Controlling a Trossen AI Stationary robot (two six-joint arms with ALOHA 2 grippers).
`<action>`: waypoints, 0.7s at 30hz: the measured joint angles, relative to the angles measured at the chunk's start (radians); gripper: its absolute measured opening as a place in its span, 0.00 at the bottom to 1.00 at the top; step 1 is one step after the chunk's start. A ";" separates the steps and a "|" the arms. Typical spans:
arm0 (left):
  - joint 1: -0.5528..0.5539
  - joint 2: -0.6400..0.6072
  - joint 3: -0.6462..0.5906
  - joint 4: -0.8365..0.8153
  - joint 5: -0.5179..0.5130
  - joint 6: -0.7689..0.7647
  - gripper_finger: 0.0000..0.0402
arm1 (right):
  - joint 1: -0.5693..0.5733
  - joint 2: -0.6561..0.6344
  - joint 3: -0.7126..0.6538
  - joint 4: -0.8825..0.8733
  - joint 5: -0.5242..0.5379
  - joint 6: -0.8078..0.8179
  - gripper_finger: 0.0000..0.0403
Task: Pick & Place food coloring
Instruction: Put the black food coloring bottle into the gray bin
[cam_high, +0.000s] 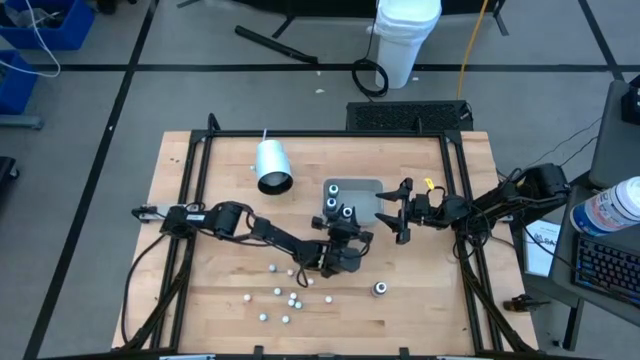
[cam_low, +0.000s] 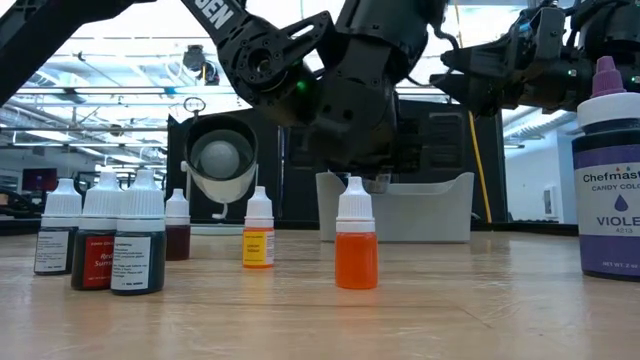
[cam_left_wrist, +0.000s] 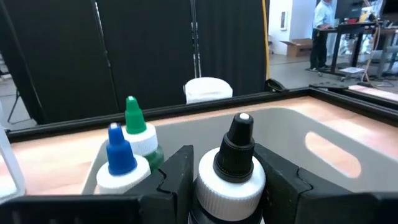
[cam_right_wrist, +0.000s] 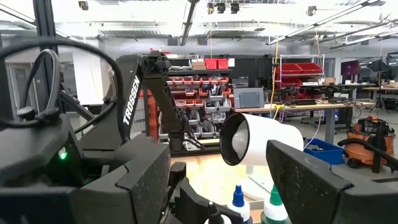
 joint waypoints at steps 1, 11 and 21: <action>0.001 0.000 0.000 -0.022 0.002 -0.026 0.35 | 0.000 0.000 0.000 0.000 0.000 0.000 0.63; 0.025 -0.002 0.000 -0.149 0.082 -0.193 0.35 | 0.000 0.000 0.000 0.001 0.000 -0.006 0.63; 0.008 -0.002 0.000 -0.142 0.008 -0.162 0.67 | 0.000 0.000 0.000 0.001 0.000 -0.007 0.63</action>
